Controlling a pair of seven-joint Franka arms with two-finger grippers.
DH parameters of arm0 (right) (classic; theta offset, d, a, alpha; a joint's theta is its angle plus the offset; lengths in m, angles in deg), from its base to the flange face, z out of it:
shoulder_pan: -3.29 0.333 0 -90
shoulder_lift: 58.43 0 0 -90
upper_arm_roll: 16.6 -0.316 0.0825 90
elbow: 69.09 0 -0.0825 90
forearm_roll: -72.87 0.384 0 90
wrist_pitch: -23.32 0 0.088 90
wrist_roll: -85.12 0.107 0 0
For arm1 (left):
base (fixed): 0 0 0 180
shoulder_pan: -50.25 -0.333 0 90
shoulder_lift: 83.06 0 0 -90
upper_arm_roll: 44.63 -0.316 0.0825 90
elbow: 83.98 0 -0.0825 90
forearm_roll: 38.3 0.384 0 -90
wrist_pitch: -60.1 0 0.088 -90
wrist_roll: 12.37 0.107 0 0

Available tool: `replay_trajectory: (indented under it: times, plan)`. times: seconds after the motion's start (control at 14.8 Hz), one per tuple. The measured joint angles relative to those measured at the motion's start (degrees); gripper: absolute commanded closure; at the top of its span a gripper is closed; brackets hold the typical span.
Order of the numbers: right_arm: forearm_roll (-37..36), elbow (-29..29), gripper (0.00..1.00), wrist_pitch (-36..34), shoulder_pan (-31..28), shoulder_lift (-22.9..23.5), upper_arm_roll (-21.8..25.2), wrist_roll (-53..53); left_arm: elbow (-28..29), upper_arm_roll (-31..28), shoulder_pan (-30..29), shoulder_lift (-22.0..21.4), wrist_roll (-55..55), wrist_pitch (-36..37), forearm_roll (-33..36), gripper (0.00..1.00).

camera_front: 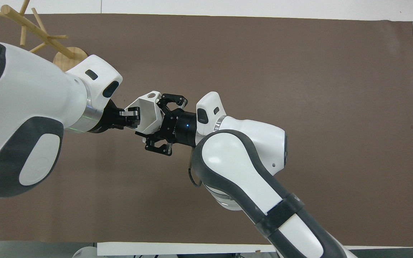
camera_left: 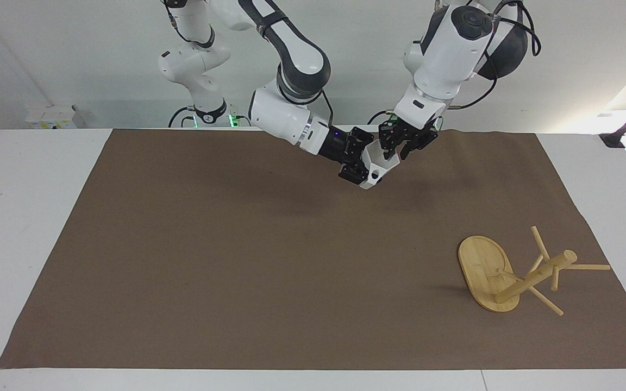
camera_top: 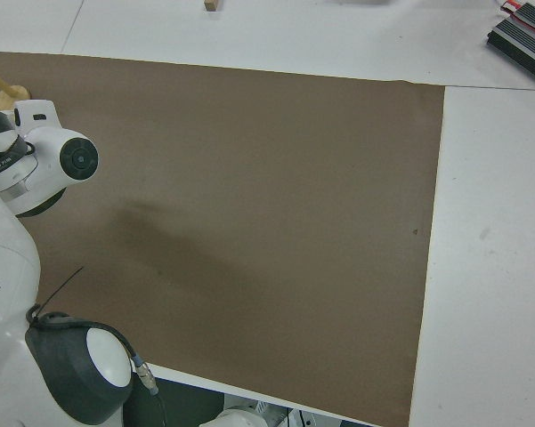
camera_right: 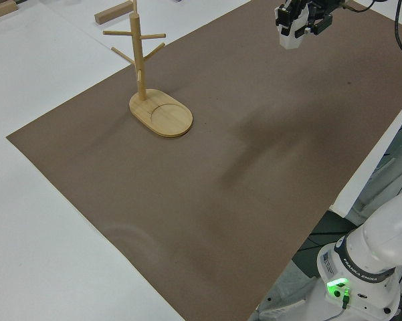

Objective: Hang cup on rack
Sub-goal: 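Grasp the cup with the left gripper while the right gripper holds it, then open the right gripper and withdraw it while the left gripper lifts the cup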

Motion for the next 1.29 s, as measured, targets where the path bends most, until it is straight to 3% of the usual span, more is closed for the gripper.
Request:
replay_trajectory:
  times: [0.14,0.2,0.27,0.81,1.08,1.29]
  plan:
    - [0.3,-0.3,0.62,0.2,0.0,0.3,0.0,0.3,0.1,0.0,0.0,-0.1,-0.7,-1.4,-0.8,1.0]
    - [0.5,-0.5,0.45,0.2,-0.1,0.3,0.1,0.3,0.2,0.0,0.0,-0.1,-1.1,-2.2,-1.1,1.0]
    - [0.5,-0.6,0.0,0.2,-0.2,0.3,0.2,0.3,0.2,0.0,0.0,-0.1,-1.2,-2.7,-1.1,1.0]
    - [0.5,3.0,0.0,0.1,-2.0,-1.4,0.4,0.3,0.5,-0.7,-0.8,-0.1,-1.4,-4.7,-0.6,1.0]
    - [-1.3,11.3,0.0,-6.3,-10.4,-8.1,0.6,-1.4,1.0,-1.0,-3.5,-0.1,-1.6,-4.7,-0.4,1.0]
    - [-15.6,14.4,0.0,-15.8,-21.3,-10.9,1.0,-2.0,1.1,-1.0,-5.3,-0.1,-1.7,-4.8,-0.1,1.0]
